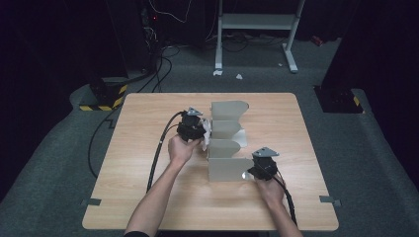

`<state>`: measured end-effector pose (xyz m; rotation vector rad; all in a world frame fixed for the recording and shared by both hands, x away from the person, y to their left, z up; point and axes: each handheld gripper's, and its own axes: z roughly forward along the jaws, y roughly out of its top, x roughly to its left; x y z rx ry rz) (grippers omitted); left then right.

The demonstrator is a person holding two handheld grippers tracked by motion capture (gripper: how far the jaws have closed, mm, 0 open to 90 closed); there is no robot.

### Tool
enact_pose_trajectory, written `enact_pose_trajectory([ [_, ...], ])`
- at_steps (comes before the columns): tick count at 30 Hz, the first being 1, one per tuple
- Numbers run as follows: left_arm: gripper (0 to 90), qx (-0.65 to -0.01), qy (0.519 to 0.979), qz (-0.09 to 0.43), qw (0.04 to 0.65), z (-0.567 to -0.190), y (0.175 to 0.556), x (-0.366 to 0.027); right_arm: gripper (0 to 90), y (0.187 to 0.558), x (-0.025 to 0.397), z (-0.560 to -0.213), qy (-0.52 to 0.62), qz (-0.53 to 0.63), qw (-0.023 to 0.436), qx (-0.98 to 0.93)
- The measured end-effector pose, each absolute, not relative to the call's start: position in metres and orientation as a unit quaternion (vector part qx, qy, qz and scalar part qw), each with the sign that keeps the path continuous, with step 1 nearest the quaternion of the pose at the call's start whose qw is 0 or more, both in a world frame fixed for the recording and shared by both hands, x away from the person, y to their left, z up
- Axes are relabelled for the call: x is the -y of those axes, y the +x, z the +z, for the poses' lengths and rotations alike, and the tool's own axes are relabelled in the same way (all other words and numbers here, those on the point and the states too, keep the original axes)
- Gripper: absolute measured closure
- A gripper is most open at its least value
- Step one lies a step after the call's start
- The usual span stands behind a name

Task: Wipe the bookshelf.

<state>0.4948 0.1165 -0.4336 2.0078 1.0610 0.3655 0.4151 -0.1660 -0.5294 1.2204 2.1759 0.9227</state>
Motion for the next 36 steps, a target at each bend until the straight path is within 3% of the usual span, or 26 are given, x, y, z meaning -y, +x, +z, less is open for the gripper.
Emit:
enact_pose_trajectory([
  [12,80.7,-0.411,0.783,0.164,0.437,-0.406,0.499,-0.12,61.7,0.415,0.166,-0.529,0.446,0.337,0.238,-0.794],
  [31,80.7,-0.434,0.82,0.104,0.358,-0.483,0.503,-0.111,61.6,0.415,0.166,-0.529,0.444,0.336,0.24,-0.795],
  [36,80.7,-0.439,0.817,0.097,0.36,-0.488,0.502,-0.111,61.6,0.415,0.166,-0.529,0.445,0.336,0.24,-0.795],
])
